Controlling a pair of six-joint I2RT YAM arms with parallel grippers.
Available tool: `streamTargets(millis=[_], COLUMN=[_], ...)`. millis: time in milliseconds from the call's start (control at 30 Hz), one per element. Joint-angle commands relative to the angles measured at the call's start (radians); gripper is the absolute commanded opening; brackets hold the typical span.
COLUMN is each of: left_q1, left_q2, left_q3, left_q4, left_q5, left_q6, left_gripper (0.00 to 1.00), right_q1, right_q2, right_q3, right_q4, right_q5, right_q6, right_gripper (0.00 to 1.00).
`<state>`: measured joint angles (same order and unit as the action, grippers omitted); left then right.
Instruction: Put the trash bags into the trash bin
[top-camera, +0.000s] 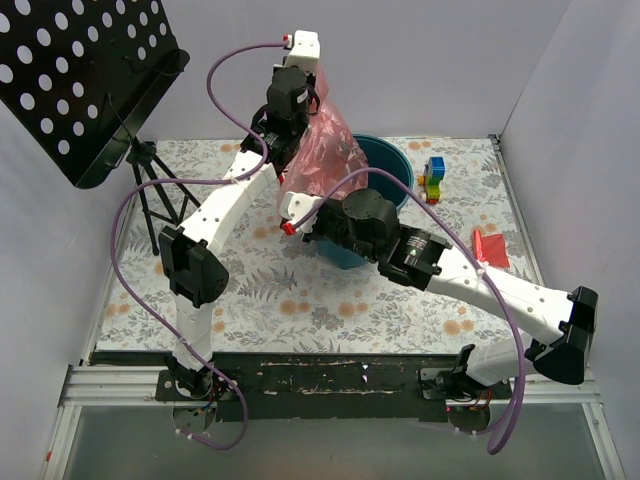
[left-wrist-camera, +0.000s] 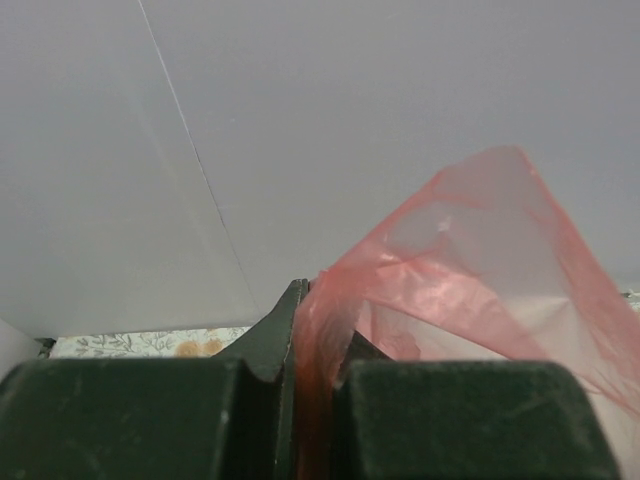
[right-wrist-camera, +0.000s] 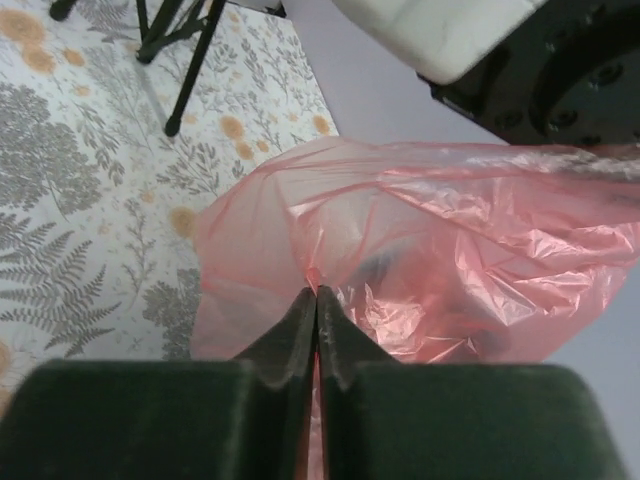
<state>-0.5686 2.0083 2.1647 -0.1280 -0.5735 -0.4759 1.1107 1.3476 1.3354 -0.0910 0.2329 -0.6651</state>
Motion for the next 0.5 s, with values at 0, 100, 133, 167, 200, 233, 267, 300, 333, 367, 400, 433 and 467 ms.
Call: streamTargets(millis=[0,100,133,167,200,233,267,300,333,367,400,433,467], left_q1=[0.016,0.024,0.027,0.030,0.032,0.032,0.033,0.033,0.036,0.035,0.035,0.035,0.036], left_q2=[-0.014,-0.022,-0.032,-0.045,-0.063,-0.077,-0.095,-0.117,-0.129,-0.137,-0.141,-0.144,-0.144], left_q3=[0.058,0.066,0.064,0.057,0.044,0.032,0.017,0.004,-0.006,-0.009,-0.008,0.003,0.033], left_q4=[-0.033,-0.082,-0.102,-0.114,-0.131,-0.146,-0.160,-0.173,-0.182,-0.203,-0.220,-0.243,-0.274], left_q5=[-0.005,0.012,0.026,0.038,0.050,0.067,0.081,0.092,0.104,0.125,0.138,0.149,0.164], left_q6=[-0.010,-0.029,-0.039,-0.050,-0.061,-0.070,-0.078,-0.087,-0.098,-0.105,-0.112,-0.124,-0.154], left_gripper=[0.00,0.00,0.00,0.00,0.00,0.00,0.00,0.00,0.00,0.00,0.00,0.00,0.00], right_q1=[-0.058,-0.171,-0.223,-0.273,-0.311,-0.359,-0.395,-0.441,-0.475,-0.500,-0.517,-0.532,-0.546], right_q2=[-0.068,-0.155,-0.188,-0.217,-0.253,-0.281,-0.307,-0.321,-0.327,-0.326,-0.323,-0.320,-0.305], right_q3=[0.064,0.059,0.048,0.021,-0.008,-0.043,-0.073,-0.097,-0.113,-0.128,-0.145,-0.160,-0.171], right_q4=[0.005,-0.032,-0.044,-0.042,-0.030,-0.010,0.008,0.017,0.017,0.017,0.033,0.068,0.112], right_q5=[0.017,-0.094,-0.154,-0.200,-0.225,-0.280,-0.296,-0.309,-0.337,-0.361,-0.360,-0.339,-0.327], right_q6=[0.015,0.070,0.087,0.091,0.104,0.110,0.119,0.125,0.133,0.139,0.160,0.189,0.221], right_gripper=[0.01,0.01,0.01,0.01,0.01,0.01,0.01,0.01,0.01,0.01,0.01,0.01,0.01])
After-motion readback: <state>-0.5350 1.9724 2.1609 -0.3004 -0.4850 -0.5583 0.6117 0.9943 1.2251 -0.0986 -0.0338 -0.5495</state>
